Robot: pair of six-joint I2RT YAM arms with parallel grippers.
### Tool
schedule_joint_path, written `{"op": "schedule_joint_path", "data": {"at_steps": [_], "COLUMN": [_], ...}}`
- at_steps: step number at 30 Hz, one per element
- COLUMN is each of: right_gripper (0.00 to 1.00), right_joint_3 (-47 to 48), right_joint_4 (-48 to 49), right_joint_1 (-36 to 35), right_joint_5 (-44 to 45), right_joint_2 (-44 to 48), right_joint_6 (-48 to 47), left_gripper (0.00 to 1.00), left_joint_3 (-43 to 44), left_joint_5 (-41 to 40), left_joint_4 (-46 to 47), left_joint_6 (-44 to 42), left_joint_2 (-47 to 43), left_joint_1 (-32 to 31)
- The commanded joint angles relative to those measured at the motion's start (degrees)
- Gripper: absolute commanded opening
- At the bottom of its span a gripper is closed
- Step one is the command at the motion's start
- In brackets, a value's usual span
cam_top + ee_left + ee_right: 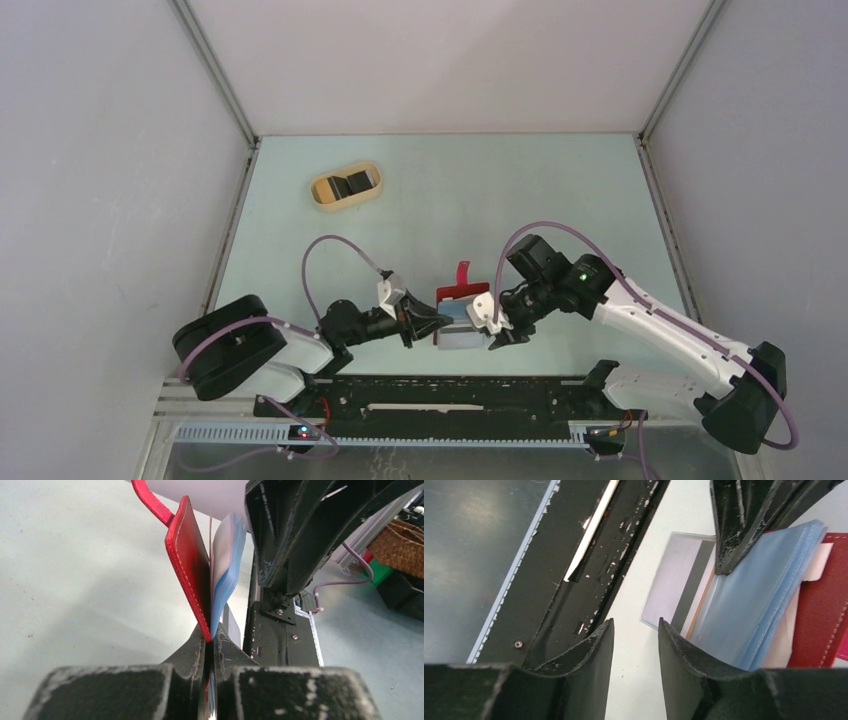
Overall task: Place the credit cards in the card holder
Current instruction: Open the card holder at the center of the board.
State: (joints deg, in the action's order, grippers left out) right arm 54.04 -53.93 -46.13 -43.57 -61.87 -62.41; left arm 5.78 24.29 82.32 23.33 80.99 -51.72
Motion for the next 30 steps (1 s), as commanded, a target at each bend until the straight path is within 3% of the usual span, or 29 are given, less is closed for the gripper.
{"op": "schedule_joint_path", "data": {"at_steps": [1, 10, 19, 30], "right_gripper": [0.47, 0.49, 0.51, 0.51], "right_joint_3": [1.7, 3.5, 3.5, 3.5], "right_joint_4": [-2.2, -4.5, -4.2, -3.9], "right_joint_1": [-2.3, -2.4, -0.5, 0.9], "right_joint_5": [0.7, 2.3, 2.5, 2.1], "right_joint_2": [1.3, 3.8, 5.5, 6.6], "right_joint_6": [-1.4, 0.4, 1.3, 1.9], "left_gripper": [0.0, 0.0, 0.0, 0.0], "left_joint_3": [-2.1, -3.3, -1.9, 1.1], "left_joint_5": [1.2, 1.2, 0.9, 5.0], "left_joint_4": [4.5, 4.4, 4.4, 4.2], "left_joint_6": [-8.2, -10.0, -3.7, 12.6], "left_joint_2": [-4.9, -8.5, -8.2, -4.1], "left_joint_1": [-1.4, -1.7, -1.8, 3.4]}}
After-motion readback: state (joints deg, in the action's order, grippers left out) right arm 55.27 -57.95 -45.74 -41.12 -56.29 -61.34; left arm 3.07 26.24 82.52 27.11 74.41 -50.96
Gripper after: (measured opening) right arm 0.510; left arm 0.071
